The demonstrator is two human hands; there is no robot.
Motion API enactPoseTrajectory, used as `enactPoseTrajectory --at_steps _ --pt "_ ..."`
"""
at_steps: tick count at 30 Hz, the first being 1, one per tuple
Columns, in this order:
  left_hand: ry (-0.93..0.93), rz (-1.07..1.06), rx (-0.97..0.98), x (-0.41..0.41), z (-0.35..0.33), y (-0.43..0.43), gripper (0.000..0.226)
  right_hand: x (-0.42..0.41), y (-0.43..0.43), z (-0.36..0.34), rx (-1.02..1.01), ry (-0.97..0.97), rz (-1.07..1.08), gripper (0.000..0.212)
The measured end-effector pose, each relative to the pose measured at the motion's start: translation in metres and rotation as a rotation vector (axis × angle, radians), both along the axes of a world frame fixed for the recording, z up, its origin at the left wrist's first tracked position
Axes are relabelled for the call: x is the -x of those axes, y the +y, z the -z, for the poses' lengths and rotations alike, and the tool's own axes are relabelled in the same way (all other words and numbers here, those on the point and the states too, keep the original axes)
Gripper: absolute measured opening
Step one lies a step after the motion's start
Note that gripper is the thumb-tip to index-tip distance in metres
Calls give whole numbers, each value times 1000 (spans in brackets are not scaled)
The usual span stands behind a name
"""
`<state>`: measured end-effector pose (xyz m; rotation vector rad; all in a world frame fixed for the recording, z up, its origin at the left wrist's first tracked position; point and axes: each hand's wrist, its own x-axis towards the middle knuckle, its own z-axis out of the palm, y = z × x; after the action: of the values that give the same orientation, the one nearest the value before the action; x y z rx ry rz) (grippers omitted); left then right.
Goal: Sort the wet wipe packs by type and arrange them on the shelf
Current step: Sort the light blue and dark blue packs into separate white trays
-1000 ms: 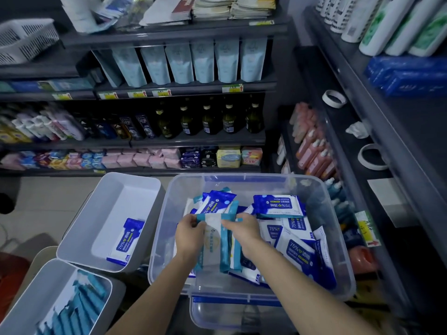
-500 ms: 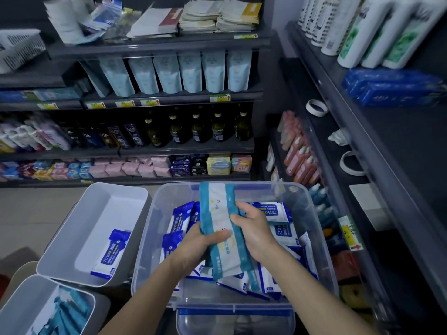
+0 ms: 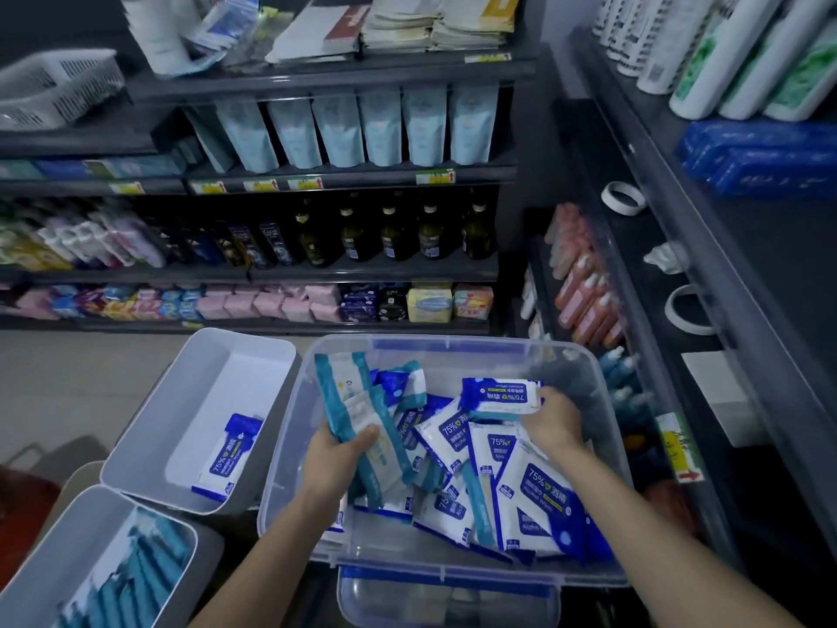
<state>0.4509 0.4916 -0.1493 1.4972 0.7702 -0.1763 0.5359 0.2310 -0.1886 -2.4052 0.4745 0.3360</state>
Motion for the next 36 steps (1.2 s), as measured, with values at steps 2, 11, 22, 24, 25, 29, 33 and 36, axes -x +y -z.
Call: enactPoseTrajectory --at_steps 2,11,22,24,25,29,33,36 --pt "15 -18 -18 3 2 3 25 3 7 -5 -110 -51 -21 34" --pt "12 -55 -15 11 -1 6 27 7 13 -2 139 -148 -289 37" --pt "-35 -50 -1 13 -12 10 18 7 30 -40 -45 -556 -306 4" --pt "-45 -37 13 13 -16 9 21 12 37 -50 -76 -596 -321 8" --pt "-45 -31 16 13 -17 9 23 14 40 -56 -103 -582 -316 8" --pt "-94 -8 45 18 -27 15 24 22 61 -85 -254 -507 -272 12" --pt "-159 -21 77 22 -43 24 22 40 99 -116 -407 -487 -306 11" --pt "-220 -64 94 27 -54 38 20 63 138 -124 -494 -452 -481 9"
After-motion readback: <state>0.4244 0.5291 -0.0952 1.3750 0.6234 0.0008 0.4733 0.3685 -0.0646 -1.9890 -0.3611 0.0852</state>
